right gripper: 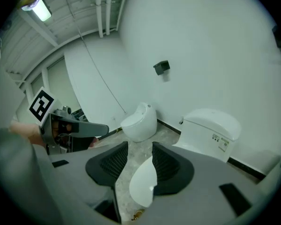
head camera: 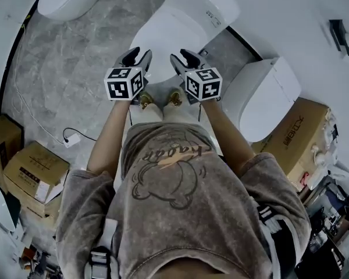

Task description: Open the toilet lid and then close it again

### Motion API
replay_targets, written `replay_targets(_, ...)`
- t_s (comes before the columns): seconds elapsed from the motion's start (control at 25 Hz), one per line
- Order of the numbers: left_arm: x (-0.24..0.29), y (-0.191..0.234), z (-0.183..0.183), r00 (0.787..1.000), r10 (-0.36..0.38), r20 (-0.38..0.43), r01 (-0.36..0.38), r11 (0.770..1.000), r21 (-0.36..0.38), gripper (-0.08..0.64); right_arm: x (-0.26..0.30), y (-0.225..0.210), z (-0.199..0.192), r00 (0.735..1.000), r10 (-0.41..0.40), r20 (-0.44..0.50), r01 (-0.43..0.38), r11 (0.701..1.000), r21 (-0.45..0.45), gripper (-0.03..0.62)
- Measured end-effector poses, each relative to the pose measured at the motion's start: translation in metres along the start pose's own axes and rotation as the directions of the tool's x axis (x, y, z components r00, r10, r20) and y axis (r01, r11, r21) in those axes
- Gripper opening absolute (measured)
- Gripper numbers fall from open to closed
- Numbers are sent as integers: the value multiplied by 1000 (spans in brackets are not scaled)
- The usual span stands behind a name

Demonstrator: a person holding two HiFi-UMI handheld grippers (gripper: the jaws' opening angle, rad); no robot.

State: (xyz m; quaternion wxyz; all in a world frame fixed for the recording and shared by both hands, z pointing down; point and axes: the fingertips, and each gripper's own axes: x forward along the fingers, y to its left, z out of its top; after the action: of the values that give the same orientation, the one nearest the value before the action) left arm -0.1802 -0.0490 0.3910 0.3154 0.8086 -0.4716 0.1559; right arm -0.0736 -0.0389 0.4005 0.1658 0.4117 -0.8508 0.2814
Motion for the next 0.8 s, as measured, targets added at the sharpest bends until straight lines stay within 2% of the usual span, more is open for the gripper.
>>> replay_targets(0.28, -51, -45, 53, 992, -74, 98, 70, 997, 44, 169, -65, 28, 62, 990, 43, 137, -32, 996, -82, 176)
replay_targets(0.52, -80, -54, 74, 979, -106, 175, 93, 992, 82, 169, -107, 42, 98, 959, 63, 276, -27, 991, -131, 174)
replay_targets(0.6, -87, -56, 79, 968, -105, 228, 79, 990, 121, 167, -116, 39, 101, 948, 46, 316, 6, 987, -162, 127)
replay_targets(0.68, -93, -58, 82, 952, -101, 288, 55, 985, 163, 112, -123, 32, 101, 936, 20, 352, 43, 985, -170, 91)
replay_targets(0.76, -98, -60, 84, 934, -106, 342, 51, 985, 166, 26, -128, 25, 99, 921, 1, 389, 68, 984, -164, 60)
replay_targets(0.8, -100, -61, 84, 925, -111, 364, 54, 985, 163, 15, -130, 23, 97, 914, -2, 406, 75, 983, -165, 45)
